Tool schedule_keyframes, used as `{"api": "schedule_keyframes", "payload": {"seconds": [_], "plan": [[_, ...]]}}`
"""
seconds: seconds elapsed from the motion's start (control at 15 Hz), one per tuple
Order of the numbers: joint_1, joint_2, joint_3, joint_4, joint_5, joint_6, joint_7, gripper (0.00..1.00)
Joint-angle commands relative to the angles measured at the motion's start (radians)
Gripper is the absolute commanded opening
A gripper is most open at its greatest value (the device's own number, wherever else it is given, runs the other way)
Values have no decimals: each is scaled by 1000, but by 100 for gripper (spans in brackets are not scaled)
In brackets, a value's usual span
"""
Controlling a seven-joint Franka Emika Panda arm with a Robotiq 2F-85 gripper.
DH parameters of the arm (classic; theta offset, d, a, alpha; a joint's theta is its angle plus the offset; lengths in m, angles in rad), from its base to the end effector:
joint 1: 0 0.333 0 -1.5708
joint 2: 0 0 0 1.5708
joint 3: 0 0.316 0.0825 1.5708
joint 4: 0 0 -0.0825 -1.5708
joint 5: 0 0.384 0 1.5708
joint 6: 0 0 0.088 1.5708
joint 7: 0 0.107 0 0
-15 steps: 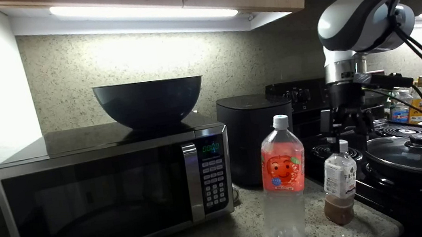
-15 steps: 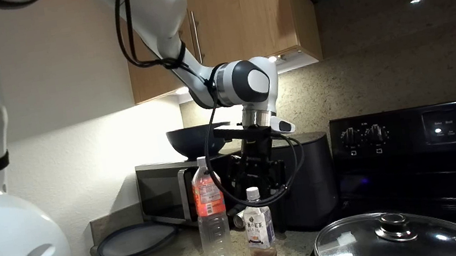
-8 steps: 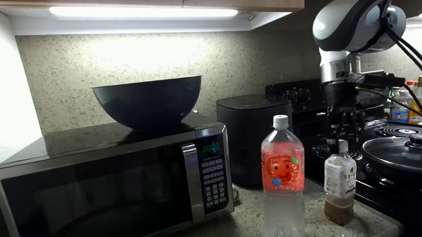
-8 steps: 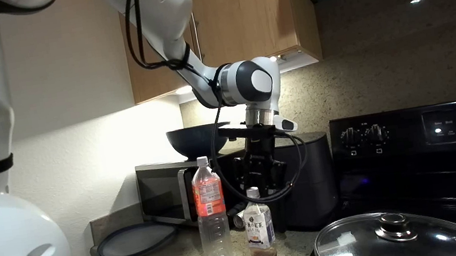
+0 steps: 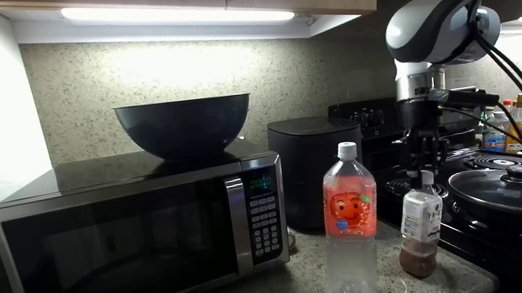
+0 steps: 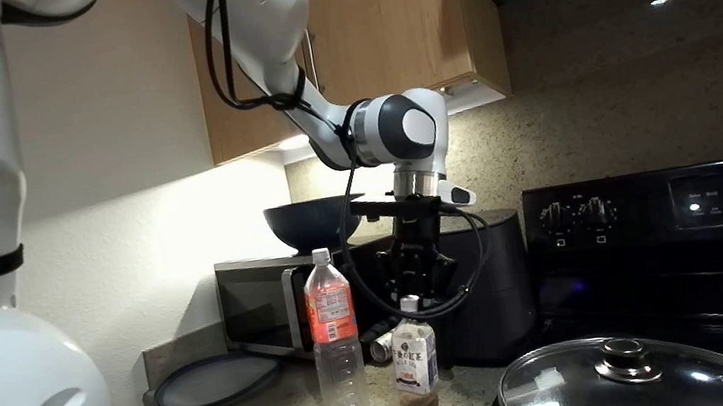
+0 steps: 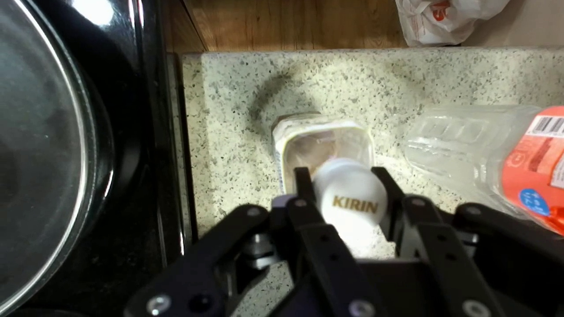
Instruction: Put the right bottle on the air fryer
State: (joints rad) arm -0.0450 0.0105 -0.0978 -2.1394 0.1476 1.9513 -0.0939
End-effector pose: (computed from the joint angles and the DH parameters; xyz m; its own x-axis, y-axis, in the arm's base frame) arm 0.5140 -0.0639 0.3854 0.9768 -0.1019 -0.1882 -0.1294 -0.9816 -0.1404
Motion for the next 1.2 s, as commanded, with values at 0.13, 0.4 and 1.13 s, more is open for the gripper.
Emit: {"api": "schedule_keyframes", "payload": {"seconds": [0.13, 0.4, 1.13], "plan": [[-16, -4, 7, 23, -21, -28, 25, 12], [2, -62, 28, 8, -79, 1, 79, 12], [49, -371, 130, -91, -160, 337, 179, 12]]}}
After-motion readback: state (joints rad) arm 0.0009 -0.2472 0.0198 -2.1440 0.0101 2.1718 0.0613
